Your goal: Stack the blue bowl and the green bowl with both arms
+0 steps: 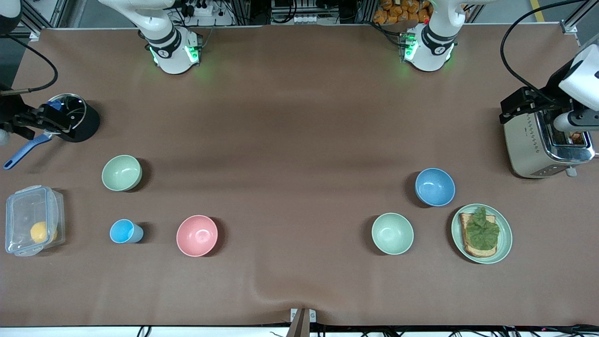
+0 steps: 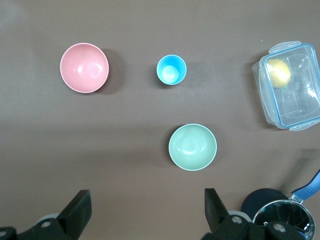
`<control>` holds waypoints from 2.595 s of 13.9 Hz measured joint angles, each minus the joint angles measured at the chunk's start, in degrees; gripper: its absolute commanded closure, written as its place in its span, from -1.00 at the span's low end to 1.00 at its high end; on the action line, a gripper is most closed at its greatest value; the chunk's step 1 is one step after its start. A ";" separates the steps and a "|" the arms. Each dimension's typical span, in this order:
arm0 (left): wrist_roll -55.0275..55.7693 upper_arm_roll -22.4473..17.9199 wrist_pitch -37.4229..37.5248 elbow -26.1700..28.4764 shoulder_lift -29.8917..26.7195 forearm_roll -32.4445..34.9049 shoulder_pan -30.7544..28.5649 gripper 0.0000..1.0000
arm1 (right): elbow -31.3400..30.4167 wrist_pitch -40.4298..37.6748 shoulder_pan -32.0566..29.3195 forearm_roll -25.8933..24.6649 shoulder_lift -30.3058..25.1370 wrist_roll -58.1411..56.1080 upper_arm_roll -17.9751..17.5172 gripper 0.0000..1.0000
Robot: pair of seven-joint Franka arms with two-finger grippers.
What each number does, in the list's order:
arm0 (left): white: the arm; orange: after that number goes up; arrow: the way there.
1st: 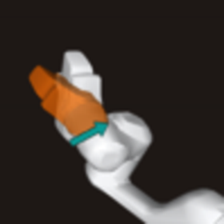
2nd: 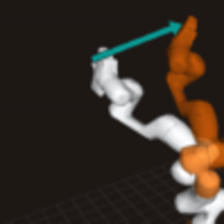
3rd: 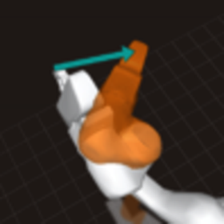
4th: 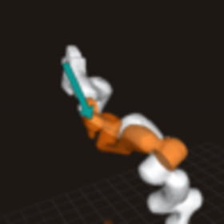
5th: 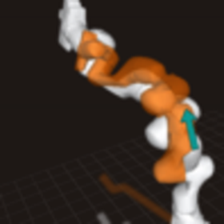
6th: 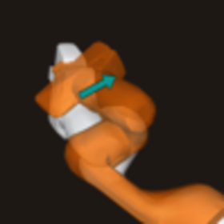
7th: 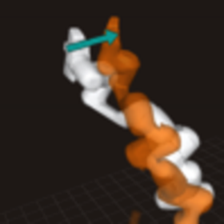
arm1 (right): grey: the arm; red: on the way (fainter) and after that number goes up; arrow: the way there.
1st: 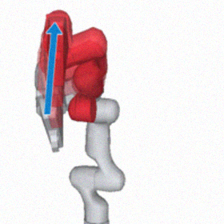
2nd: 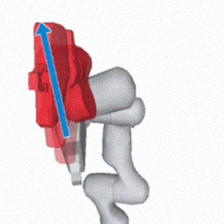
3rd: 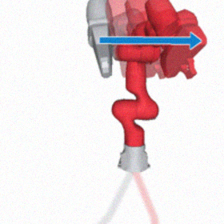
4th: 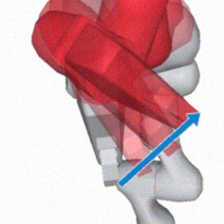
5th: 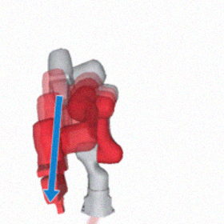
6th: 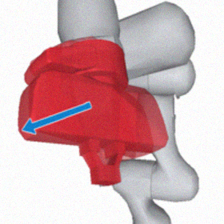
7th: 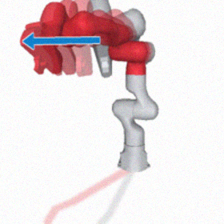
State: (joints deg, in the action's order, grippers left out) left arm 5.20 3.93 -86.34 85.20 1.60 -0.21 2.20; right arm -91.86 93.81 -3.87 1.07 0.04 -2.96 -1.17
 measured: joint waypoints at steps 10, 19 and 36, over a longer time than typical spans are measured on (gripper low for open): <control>0.00 -0.48 0.14 -0.07 0.02 0.00 -0.06 -1.00 | -0.35 -0.54 -1.04 -0.24 4.10 -0.01 0.80 -1.00; 0.00 -0.60 0.10 0.77 12.29 0.00 -0.08 -1.00 | -7.88 11.34 -12.03 -0.03 17.93 -10.55 1.44 -1.00; 0.00 -1.19 -15.09 0.64 38.81 1.22 -2.35 -1.00 | -19.23 33.34 -14.90 5.75 28.11 -19.96 1.18 0.95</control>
State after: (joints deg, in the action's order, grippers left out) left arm 5.20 2.75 -101.43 85.85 40.40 1.01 -0.14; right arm -111.10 127.15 -18.77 6.82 28.15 -22.93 0.01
